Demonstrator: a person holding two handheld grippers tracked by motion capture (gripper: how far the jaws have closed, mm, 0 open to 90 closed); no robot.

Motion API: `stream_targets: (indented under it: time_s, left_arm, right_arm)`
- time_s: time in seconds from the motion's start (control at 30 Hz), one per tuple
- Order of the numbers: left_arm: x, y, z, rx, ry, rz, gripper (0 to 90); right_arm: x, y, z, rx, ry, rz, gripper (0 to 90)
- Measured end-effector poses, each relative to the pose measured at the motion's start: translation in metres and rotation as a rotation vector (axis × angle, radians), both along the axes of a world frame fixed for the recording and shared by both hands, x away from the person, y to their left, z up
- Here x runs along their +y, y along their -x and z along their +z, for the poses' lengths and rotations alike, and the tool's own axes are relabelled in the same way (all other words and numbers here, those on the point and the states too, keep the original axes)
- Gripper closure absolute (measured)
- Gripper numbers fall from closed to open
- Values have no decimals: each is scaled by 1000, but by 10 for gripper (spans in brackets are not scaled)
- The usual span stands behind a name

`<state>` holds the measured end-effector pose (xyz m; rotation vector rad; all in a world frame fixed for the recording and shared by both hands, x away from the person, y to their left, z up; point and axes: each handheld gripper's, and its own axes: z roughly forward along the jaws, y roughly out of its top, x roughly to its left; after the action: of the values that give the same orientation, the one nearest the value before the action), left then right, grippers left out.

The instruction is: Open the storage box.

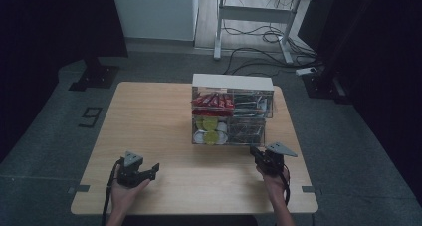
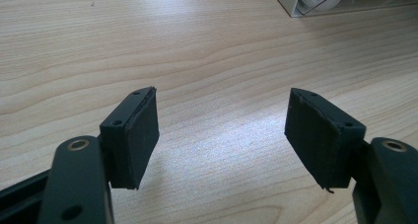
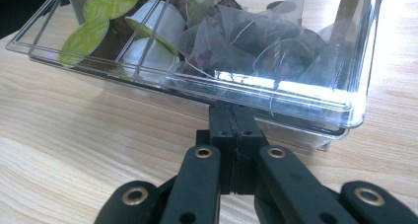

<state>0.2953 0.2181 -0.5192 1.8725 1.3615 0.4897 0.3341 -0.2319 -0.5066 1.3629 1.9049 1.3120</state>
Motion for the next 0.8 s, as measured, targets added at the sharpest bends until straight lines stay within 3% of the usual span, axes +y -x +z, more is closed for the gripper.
stream_targets:
  time_s: [0.8]
  left_arm:
    - [-1, 0, -1, 3, -4, -2, 291]
  right_arm:
    - [-3, -1, 12, -44, -12, -8, 889]
